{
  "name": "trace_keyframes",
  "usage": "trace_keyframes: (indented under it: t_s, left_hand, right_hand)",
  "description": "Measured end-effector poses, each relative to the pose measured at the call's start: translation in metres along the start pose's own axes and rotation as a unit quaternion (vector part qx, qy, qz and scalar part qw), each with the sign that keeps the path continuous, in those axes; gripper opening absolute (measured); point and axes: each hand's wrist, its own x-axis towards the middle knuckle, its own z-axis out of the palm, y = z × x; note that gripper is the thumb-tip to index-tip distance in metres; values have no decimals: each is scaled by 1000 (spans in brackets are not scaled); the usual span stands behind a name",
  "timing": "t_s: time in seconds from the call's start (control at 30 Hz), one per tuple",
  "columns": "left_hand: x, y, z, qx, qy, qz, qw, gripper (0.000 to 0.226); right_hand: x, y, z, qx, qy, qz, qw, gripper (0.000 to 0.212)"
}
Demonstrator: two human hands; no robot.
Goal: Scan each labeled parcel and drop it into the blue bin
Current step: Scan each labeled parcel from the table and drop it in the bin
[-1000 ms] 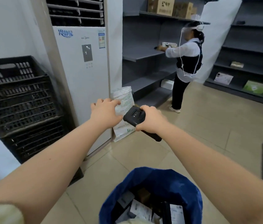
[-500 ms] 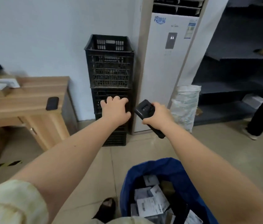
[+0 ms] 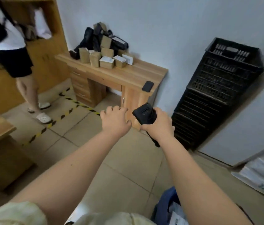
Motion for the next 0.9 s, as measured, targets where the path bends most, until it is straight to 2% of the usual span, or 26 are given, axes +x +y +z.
trace_keyframes:
  t_s: [0.3, 0.47, 0.6, 0.73, 0.9]
  left_hand:
    - [-73, -228, -71, 28, 46, -215, 975, 55]
    - [-144, -359, -112, 52, 59, -315, 946, 55]
    - [-205, -458, -133, 48, 72, -378, 922, 61]
    - [-264, -537, -145, 21, 74, -450, 890, 62]
    - [-328, -603, -158, 12, 64, -529, 846, 65]
  right_hand:
    - [-51, -174, 135, 20, -119, -163, 979, 78]
    - [-115, -283, 217, 14, -182, -223, 958, 71]
    - [-170, -357, 287, 24, -226, -268, 936, 57]
    - [-225, -420, 347, 25, -276, -312, 909, 61]
    - [-289, -478, 402, 14, -333, -350, 876, 64]
